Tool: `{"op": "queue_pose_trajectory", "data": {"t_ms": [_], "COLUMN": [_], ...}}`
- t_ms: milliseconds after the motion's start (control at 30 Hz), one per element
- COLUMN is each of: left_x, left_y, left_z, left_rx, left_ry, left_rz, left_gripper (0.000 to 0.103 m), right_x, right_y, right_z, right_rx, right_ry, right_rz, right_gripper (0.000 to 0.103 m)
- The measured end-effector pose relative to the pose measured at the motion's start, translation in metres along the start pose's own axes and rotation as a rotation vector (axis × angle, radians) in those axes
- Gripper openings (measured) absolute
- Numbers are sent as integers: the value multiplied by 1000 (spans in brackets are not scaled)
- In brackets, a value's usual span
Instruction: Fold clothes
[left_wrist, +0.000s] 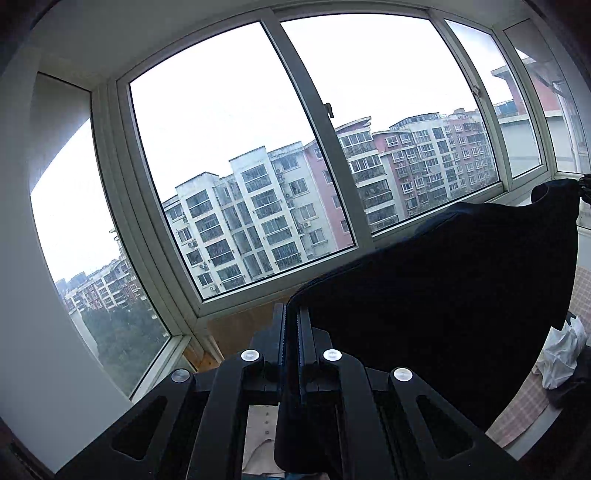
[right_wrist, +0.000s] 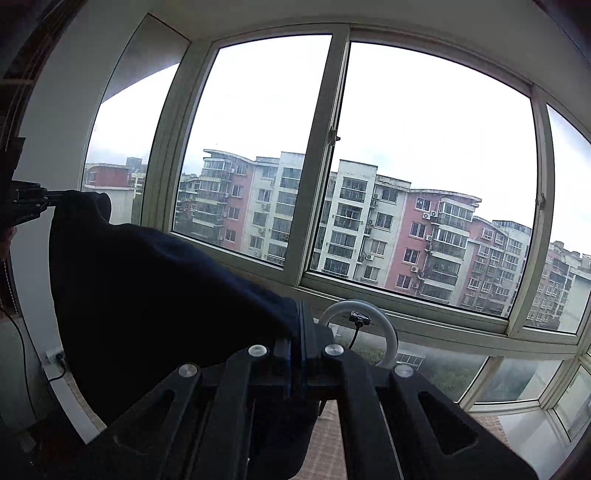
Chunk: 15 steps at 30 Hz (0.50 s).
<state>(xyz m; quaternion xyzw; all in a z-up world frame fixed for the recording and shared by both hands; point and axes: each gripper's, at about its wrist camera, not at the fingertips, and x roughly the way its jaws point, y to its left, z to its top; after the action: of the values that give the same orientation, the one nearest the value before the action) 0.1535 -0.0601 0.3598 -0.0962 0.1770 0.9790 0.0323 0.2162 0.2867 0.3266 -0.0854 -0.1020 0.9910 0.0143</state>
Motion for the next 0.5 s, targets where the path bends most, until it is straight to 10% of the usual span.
{"op": "queue_pose_trajectory", "data": {"t_ms": [333, 500], "left_x": [-39, -12], "left_y": [-7, -6], "left_z": [22, 30], "left_rx": [2, -16], "left_ry": [-96, 6], "left_rz": [9, 3], "left_gripper": [4, 4], "right_x": [-32, 26], "right_y": [10, 25], "right_z": [12, -12], "right_rx": [38, -3], "right_ry": [-58, 102], "right_rz": [81, 53], "right_gripper": [3, 3]}}
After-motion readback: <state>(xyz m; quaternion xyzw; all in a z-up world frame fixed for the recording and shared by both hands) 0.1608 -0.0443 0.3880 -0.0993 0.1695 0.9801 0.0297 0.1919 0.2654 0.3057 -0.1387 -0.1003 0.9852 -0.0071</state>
